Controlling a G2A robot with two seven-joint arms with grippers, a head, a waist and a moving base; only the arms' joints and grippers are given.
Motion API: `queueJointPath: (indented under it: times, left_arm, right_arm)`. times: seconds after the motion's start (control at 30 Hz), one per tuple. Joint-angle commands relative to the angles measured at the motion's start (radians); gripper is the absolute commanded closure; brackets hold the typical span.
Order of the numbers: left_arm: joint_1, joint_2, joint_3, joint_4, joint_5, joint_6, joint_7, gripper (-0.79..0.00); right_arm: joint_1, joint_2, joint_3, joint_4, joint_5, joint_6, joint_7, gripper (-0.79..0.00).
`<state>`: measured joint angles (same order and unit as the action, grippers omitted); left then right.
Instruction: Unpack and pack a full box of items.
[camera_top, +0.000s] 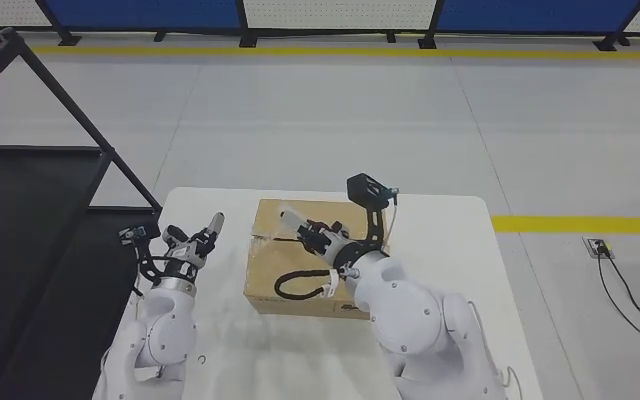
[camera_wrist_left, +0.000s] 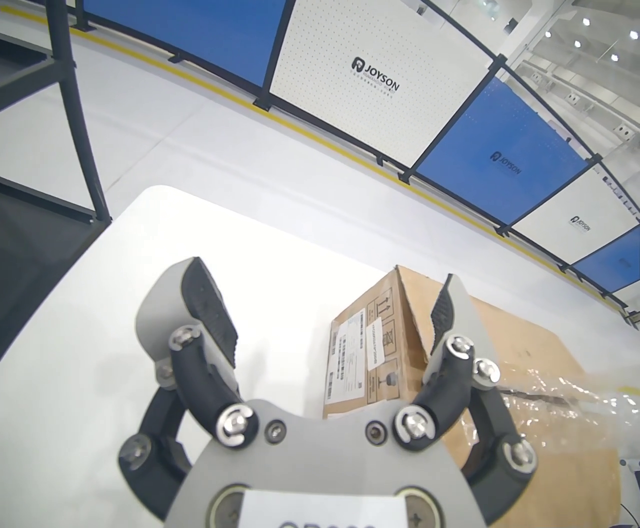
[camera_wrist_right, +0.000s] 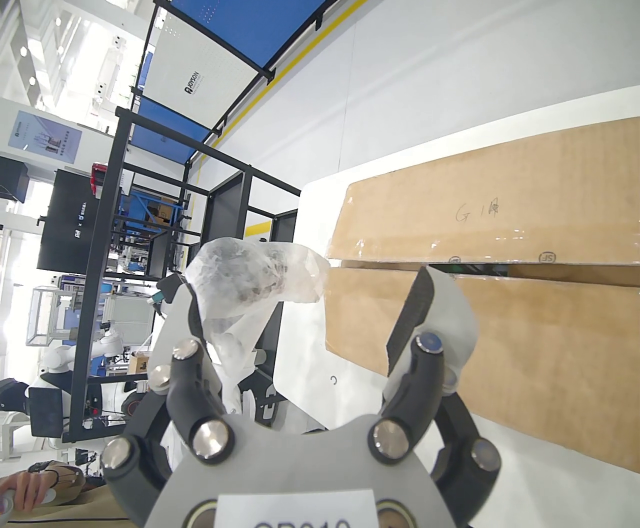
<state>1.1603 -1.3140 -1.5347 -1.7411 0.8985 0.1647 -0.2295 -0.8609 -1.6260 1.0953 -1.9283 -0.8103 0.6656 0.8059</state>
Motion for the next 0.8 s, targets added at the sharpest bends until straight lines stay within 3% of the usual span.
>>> queueJointPath:
  times: [0.0, 0.77]
  left_arm:
    - [-0.001, 0.0, 0.007, -0.003, 0.003, 0.0, -0.001, -0.785]
    - [-0.028, -0.002, 0.054, 0.025, 0.039, -0.014, -0.03, -0.785]
  right_arm:
    - [-0.005, -0.001, 0.003, 0.003, 0.014, 0.001, -0.018, -0.785]
    - [-0.037, 0.0, 0.032, 0.043, 0.087, -0.017, -0.129, -0.785]
